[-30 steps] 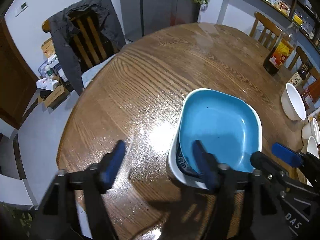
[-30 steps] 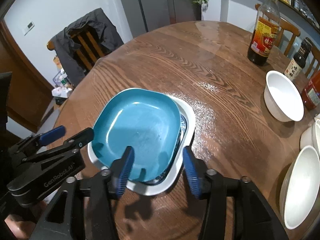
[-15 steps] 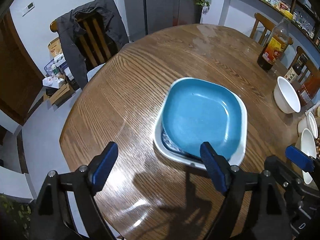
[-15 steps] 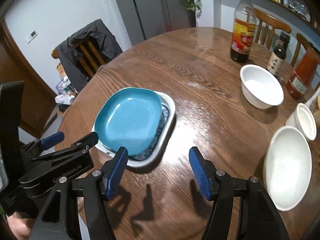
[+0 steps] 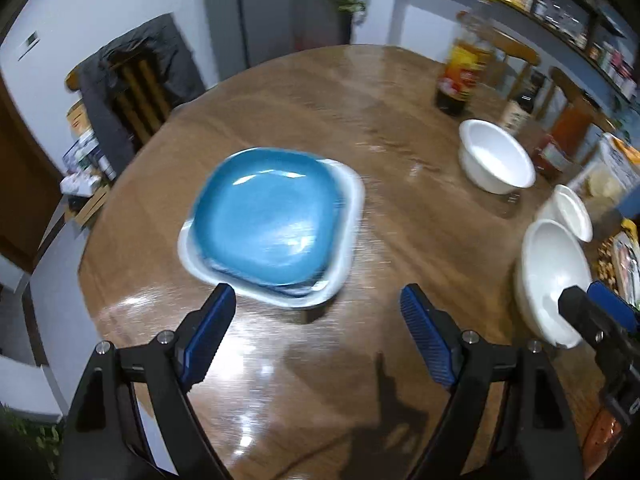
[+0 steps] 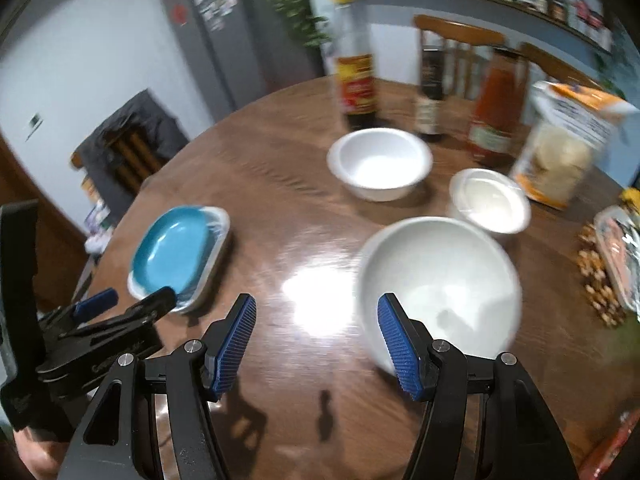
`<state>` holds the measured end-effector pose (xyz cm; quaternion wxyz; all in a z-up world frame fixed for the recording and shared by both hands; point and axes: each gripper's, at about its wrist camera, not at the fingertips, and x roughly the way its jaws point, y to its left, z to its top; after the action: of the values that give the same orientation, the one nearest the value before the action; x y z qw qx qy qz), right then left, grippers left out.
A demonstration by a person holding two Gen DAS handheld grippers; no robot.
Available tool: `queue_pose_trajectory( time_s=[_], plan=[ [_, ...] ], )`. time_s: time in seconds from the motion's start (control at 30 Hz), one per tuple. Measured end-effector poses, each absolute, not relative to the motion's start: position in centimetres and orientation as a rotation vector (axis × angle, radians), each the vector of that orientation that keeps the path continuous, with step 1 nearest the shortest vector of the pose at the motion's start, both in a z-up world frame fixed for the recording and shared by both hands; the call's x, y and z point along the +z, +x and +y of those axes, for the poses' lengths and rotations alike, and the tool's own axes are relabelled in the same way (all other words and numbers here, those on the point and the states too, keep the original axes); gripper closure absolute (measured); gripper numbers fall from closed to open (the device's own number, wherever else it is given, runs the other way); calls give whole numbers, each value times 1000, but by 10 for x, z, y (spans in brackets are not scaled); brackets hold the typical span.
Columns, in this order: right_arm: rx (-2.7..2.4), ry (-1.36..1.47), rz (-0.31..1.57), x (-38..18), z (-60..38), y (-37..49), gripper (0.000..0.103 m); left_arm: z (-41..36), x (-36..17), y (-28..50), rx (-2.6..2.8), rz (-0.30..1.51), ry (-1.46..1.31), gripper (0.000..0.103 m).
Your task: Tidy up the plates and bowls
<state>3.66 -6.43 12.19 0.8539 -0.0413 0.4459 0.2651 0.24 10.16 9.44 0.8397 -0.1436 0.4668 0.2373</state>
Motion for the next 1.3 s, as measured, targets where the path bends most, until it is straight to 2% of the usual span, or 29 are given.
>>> queue_pose_trajectory(
  time_s=[0.23,0.6,0.67,0.73,0.77,0.8,0.83,0.87,0.9,1.07,1.3],
  plan=[
    [379,-60,947,117,-122,69,39,51,91,37,418,1000,-253,18],
    [339,-11,1046,72,-153,107,39,0,67,98,295,1069,-204,20],
    [369,10,1068,65,-153,109,39,-4,59,106,267,1098,-198,27],
    [388,41,1088,58,-155,111,39,-8,52,113,224,1128,-204,54],
    [388,45,1097,55,-155,112,45,-10,49,116,201,1144,-216,62],
    [399,55,1109,51,-154,114,56,-11,44,118,171,1164,-229,81],
    [420,75,1126,47,-154,114,62,-12,38,119,128,1189,-250,87],
    [436,88,1144,44,-153,114,72,-12,37,118,122,1190,-252,88],
    [442,92,1156,41,-151,114,78,-12,37,117,120,1179,-250,89],
    [445,68,1156,41,-136,106,84,-2,41,109,146,1147,-243,91],
    [522,-16,1111,57,-88,95,84,34,61,78,232,1078,-244,91]
  ],
)
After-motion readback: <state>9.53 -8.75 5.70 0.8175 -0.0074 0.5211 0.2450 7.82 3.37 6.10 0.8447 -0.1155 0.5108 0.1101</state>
